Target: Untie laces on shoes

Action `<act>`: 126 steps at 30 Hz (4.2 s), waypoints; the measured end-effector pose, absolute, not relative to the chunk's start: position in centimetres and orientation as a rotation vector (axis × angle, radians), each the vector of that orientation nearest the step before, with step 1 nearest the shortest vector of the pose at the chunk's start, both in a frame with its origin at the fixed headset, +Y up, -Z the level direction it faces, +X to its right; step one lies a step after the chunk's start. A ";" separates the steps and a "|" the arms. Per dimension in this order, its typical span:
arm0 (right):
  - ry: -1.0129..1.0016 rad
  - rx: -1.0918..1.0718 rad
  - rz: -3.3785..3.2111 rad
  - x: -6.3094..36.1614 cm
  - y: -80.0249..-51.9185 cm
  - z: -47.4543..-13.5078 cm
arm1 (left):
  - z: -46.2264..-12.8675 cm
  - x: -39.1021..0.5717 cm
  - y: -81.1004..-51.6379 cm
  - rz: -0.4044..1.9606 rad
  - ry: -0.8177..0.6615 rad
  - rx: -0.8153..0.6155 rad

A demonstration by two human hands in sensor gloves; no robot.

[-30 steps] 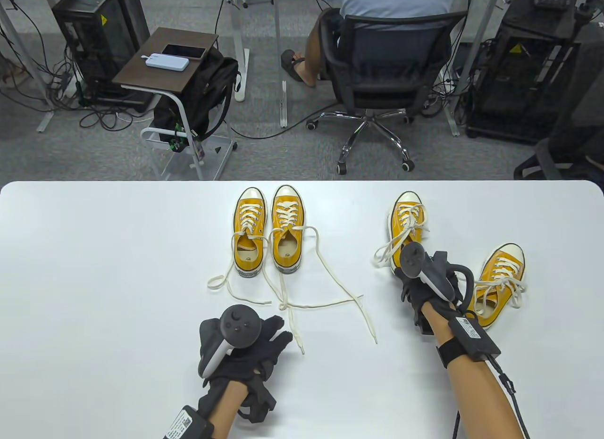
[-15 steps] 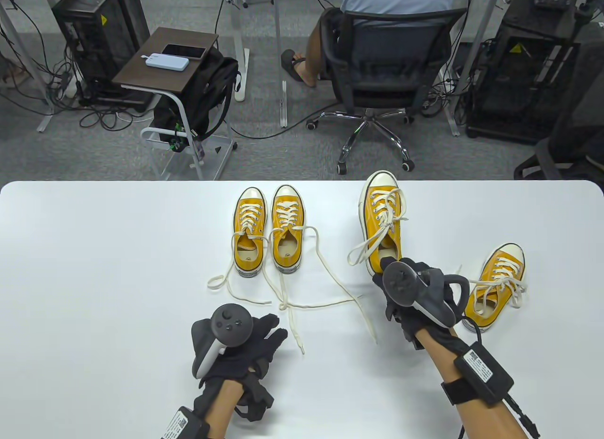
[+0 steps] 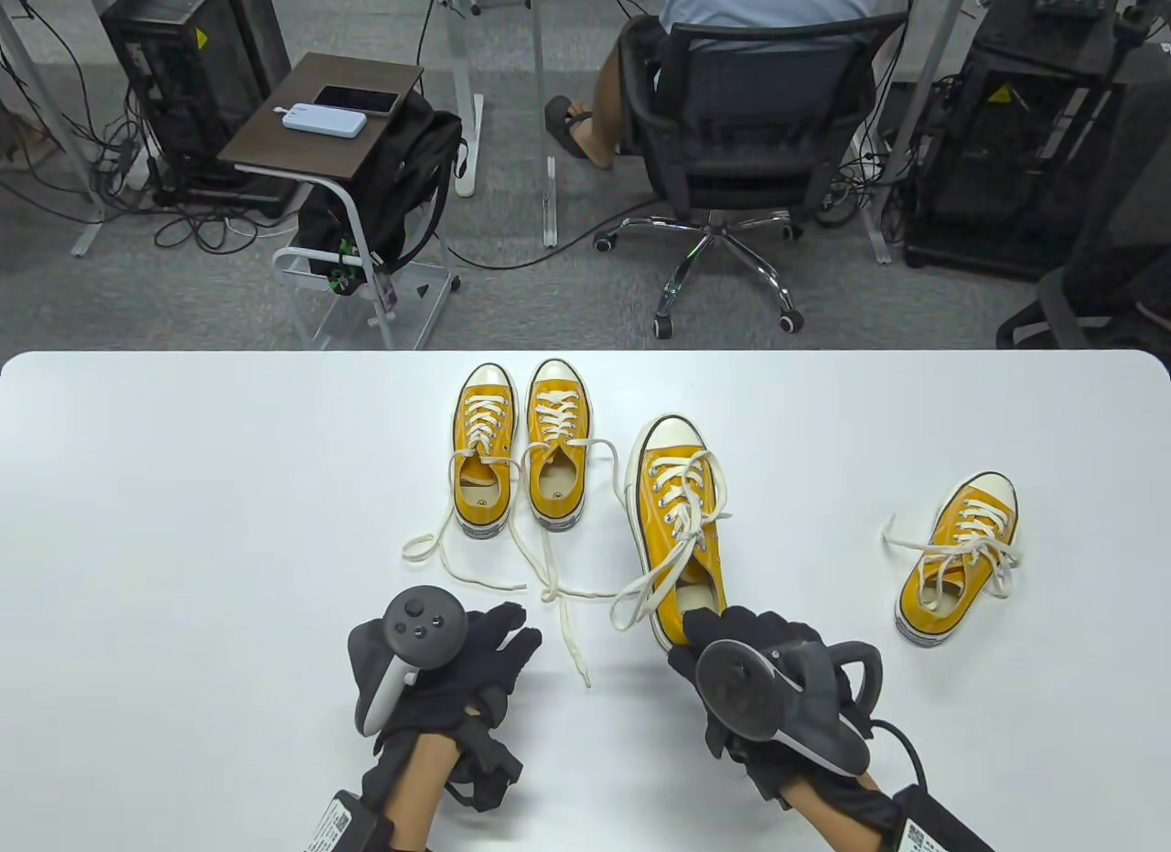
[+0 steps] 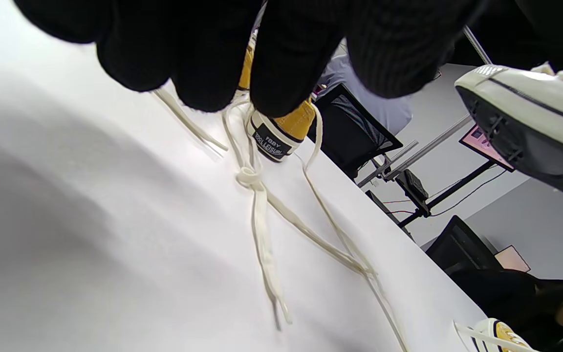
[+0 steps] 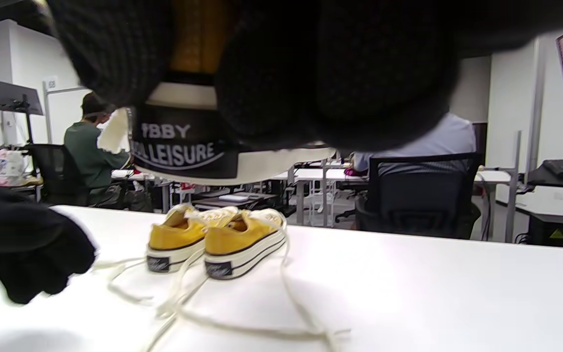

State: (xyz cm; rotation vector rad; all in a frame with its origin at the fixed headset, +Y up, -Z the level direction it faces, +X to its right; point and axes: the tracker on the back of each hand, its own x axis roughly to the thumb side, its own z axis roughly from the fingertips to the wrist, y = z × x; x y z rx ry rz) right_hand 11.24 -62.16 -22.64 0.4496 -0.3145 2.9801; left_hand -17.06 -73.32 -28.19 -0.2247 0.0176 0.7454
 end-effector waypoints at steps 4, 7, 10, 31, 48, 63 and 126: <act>-0.229 0.507 2.996 10.2 -63.4 -21.4 | -28.3 -17.3 -73.4 0.752 0.030 -0.232; -0.138 0.547 3.017 9.4 -64.5 -20.8 | -28.3 -17.5 -73.6 0.763 0.039 -0.240; -0.067 0.568 3.026 8.8 -65.4 -20.7 | -28.3 -17.5 -73.6 0.762 0.043 -0.248; 0.213 0.614 3.062 7.0 -71.2 -21.4 | -28.3 -17.0 -73.8 0.726 0.036 -0.299; 0.484 0.663 2.977 7.2 -73.4 -21.5 | -28.3 -15.7 -74.6 0.668 0.020 -0.381; 0.364 0.314 2.817 12.4 -69.7 -25.2 | -26.4 -11.6 -73.2 0.712 -0.170 -0.294; -0.738 -0.634 1.957 35.4 -65.7 -25.8 | -25.1 -7.1 -75.4 0.542 -0.100 -0.392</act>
